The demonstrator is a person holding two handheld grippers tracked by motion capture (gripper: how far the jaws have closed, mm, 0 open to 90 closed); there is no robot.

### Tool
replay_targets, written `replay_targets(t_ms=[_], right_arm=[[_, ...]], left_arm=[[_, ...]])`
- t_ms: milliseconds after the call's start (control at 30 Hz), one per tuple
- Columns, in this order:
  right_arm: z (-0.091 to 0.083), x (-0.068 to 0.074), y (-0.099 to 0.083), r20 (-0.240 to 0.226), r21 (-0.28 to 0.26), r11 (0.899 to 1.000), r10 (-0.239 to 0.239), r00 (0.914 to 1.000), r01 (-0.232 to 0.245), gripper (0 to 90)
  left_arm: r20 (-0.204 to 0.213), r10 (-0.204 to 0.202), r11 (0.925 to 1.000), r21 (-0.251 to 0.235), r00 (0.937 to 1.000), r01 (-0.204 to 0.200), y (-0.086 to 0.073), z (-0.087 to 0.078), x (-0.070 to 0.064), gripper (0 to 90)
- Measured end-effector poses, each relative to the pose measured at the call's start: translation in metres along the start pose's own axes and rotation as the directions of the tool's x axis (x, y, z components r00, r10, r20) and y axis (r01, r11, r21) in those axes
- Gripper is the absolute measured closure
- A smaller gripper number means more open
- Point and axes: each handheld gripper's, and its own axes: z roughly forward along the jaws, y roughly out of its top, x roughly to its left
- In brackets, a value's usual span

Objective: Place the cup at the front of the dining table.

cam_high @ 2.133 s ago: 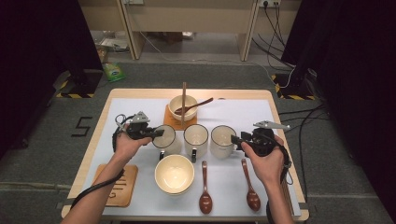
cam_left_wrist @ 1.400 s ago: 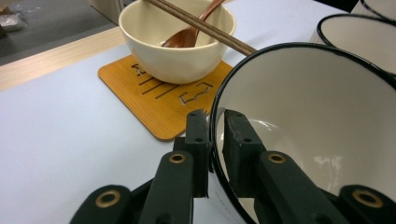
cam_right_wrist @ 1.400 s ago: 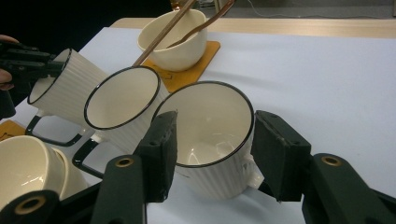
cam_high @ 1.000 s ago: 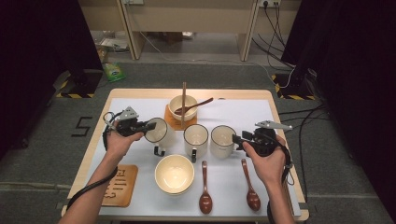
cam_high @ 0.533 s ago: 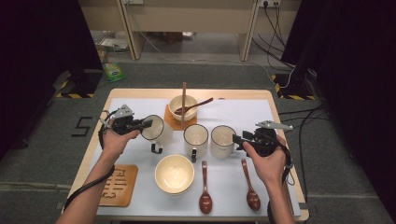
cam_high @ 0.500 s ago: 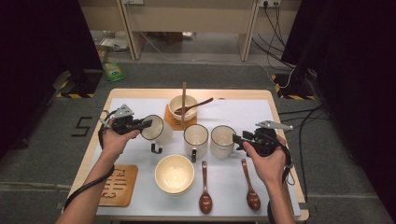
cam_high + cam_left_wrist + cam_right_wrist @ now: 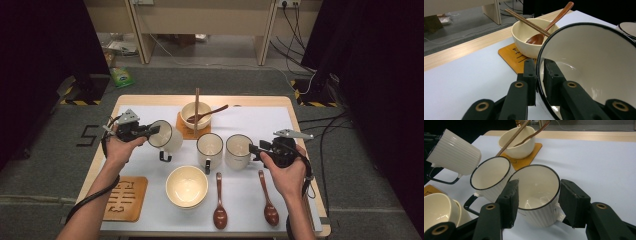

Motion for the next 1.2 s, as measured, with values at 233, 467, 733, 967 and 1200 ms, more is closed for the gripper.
replay_targets(t_ms=[233,467,733,967,1200], right_arm=[[0.001,0.0,0.0,-0.001,0.003,1.0,-0.004,1.0,0.005,49.9],[0.001,0.0,0.0,0.0,0.003,1.0,-0.004,1.0,0.004,50.0],[0.001,0.001,0.0,-0.001,0.004,1.0,-0.004,1.0,0.004,50.0],[0.001,0.001,0.0,-0.001,0.004,1.0,-0.003,1.0,0.003,50.0],[0.001,0.0,0.0,-0.001,0.004,1.0,-0.003,1.0,0.003,50.0]], left_arm=[[-0.007,0.0,0.9999,-0.011,1.0,0.0,0.003,-0.003,0.003,80.7],[-0.022,0.003,0.9999,-0.013,0.9998,-0.003,0.005,-0.003,0.006,80.7],[-0.032,0.003,0.9997,-0.022,0.9995,-0.004,0.009,-0.005,0.01,80.8],[-0.039,-0.003,0.9997,-0.025,0.9992,0.002,0.009,-0.006,0.013,80.8],[-0.045,-0.003,0.9997,-0.024,0.999,0.002,0.01,-0.006,0.017,80.8]])
